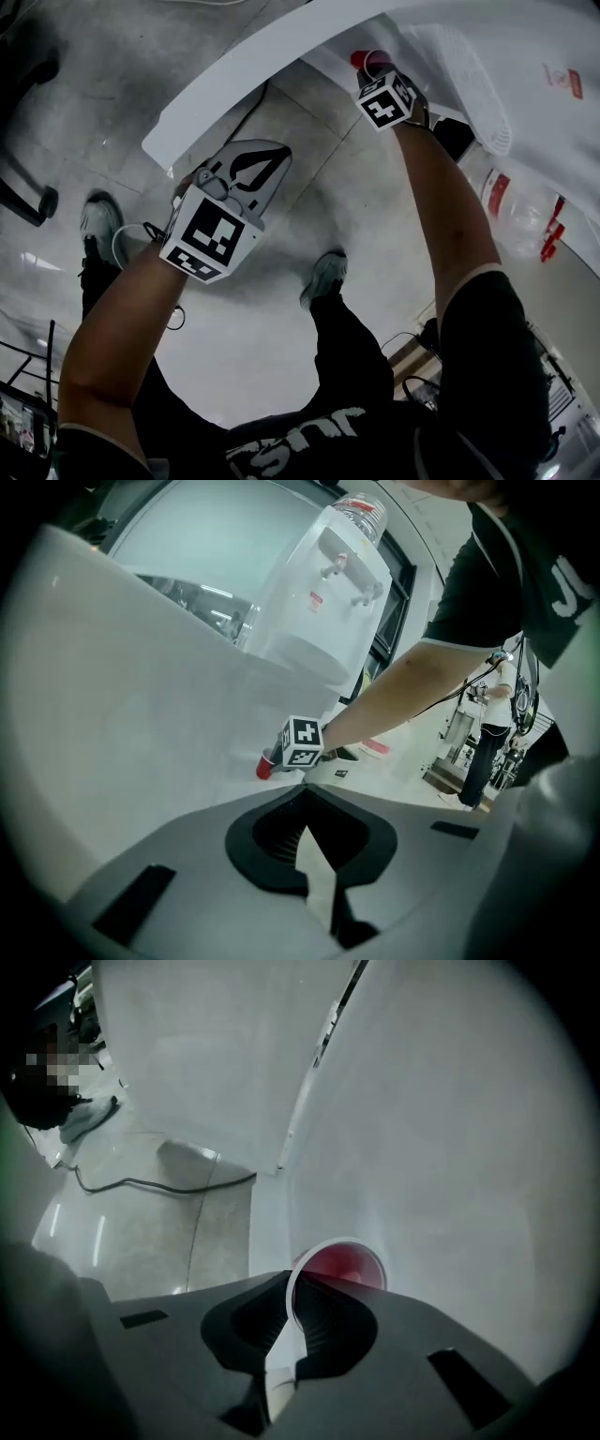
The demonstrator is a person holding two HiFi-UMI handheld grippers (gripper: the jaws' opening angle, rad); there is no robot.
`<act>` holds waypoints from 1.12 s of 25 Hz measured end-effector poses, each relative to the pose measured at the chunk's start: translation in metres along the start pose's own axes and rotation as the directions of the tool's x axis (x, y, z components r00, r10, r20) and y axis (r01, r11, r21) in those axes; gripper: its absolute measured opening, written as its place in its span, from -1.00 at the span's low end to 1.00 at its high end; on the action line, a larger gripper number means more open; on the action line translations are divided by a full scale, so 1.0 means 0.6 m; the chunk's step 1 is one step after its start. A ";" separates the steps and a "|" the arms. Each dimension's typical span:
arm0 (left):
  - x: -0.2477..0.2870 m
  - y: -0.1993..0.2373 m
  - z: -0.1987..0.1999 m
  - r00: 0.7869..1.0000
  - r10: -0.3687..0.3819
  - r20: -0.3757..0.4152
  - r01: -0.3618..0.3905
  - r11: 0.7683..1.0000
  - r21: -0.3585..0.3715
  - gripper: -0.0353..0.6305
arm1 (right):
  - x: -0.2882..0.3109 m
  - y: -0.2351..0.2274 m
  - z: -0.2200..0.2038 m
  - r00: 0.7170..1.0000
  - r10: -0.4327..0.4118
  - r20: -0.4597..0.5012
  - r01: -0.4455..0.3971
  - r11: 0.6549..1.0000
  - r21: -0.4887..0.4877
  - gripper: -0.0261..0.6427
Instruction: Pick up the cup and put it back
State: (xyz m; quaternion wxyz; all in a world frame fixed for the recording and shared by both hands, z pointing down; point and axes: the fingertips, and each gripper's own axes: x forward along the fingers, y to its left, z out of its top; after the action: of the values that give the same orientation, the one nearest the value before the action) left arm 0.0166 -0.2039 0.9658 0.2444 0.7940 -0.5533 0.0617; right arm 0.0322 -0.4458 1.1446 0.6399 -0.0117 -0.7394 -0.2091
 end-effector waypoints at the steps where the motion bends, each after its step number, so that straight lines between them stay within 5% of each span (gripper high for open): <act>1: 0.001 0.002 0.001 1.000 0.001 0.005 -0.001 1.000 -0.004 -0.87 | 0.007 -0.002 0.000 1.000 -0.003 -0.006 0.003 1.000 -0.008 -0.81; 12: 0.008 -0.002 0.000 1.000 -0.004 0.016 0.004 0.999 -0.033 -0.87 | 0.021 -0.022 0.013 0.998 -0.060 -0.029 0.059 0.997 -0.049 -0.80; 15: 0.006 -0.009 0.010 1.000 -0.012 0.023 0.012 0.999 -0.031 -0.87 | 0.010 -0.025 0.013 0.997 -0.069 -0.032 0.068 0.997 -0.039 -0.44; 21: -0.013 -0.022 0.032 1.000 -0.004 0.017 0.005 0.998 -0.056 -0.87 | -0.054 -0.017 0.021 0.996 -0.091 -0.001 0.091 0.996 0.012 -0.33; 28: -0.094 -0.066 0.136 0.999 -0.013 0.048 0.015 0.999 -0.040 -0.87 | -0.224 0.115 0.036 0.997 0.047 0.063 -0.056 0.987 0.154 -0.42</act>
State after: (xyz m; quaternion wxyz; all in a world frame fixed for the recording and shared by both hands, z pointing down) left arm 0.0170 -0.1826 0.8608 0.2472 0.7941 -0.5545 0.0298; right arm 0.0561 -0.3422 1.0353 0.6218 0.0129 -0.7715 -0.1337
